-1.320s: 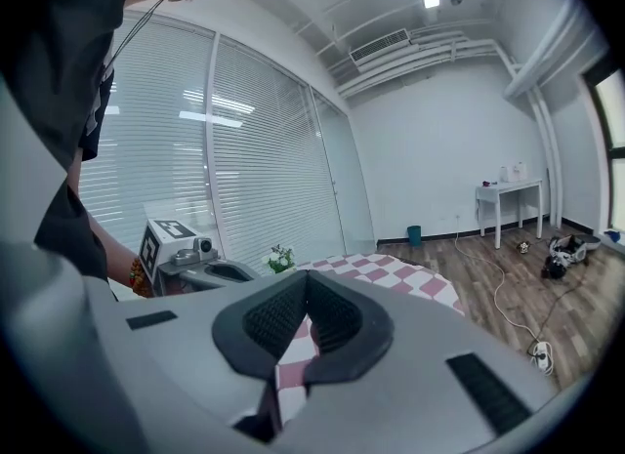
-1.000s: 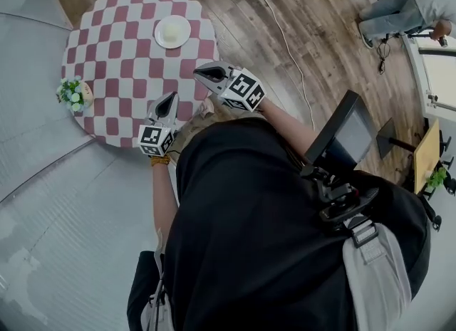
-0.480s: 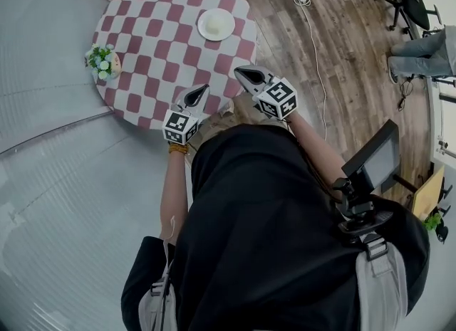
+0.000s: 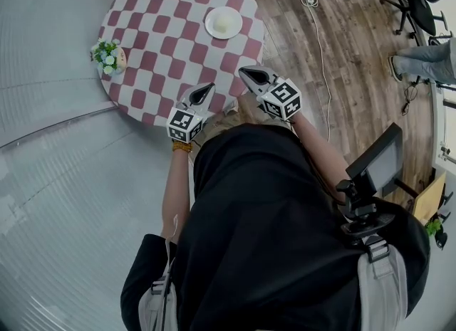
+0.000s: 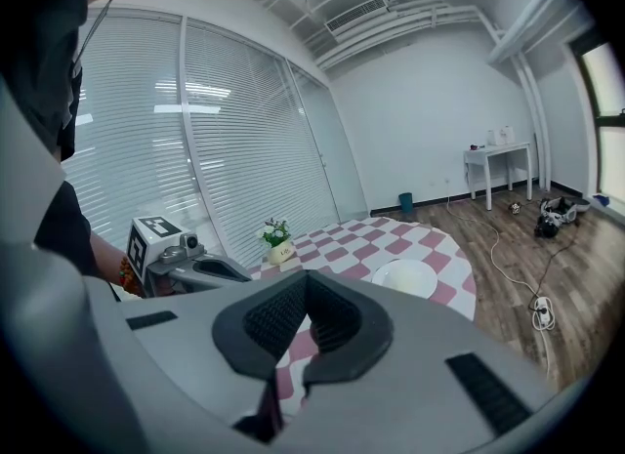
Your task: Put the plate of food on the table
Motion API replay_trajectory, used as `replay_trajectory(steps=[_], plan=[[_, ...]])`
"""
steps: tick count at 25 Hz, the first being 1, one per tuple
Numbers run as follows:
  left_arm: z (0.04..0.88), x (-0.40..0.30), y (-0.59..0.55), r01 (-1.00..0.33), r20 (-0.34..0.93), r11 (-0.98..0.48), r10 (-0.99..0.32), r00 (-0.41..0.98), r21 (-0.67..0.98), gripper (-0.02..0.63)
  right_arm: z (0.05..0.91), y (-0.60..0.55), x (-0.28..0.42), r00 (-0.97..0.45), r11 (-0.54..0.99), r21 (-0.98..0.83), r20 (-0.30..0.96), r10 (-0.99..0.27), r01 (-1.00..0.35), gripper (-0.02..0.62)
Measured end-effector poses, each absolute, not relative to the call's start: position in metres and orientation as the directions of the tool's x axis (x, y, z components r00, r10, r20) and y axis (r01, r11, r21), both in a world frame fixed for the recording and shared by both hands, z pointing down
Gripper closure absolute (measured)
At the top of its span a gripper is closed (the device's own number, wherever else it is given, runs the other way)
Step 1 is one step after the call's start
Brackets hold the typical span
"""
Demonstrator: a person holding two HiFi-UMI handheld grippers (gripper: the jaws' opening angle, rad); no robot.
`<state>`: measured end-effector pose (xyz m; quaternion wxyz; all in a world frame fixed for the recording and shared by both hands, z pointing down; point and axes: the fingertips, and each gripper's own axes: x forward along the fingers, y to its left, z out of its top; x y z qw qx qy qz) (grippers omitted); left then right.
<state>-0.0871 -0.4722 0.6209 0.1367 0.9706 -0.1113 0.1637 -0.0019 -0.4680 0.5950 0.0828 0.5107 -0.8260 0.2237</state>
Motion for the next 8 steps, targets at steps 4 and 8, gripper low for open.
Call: replay_trajectory(steps=[4,8], plan=[[0.6219,-0.0896,-0.4739,-0.265,0.352,-0.936,-0.173,0.92,0.232,0.603,0.5957,-0.4685,-0.0026,-0.465,0.379,-0.285,0.367,-0.806,-0.881,0.586],[0.6236,-0.0896,-0.4782,-0.266,0.353,-0.935,-0.173,0.92,0.236,0.603,0.5959,-0.4714,-0.0021,-0.463,0.377,-0.284,0.368,-0.806,-0.882,0.586]])
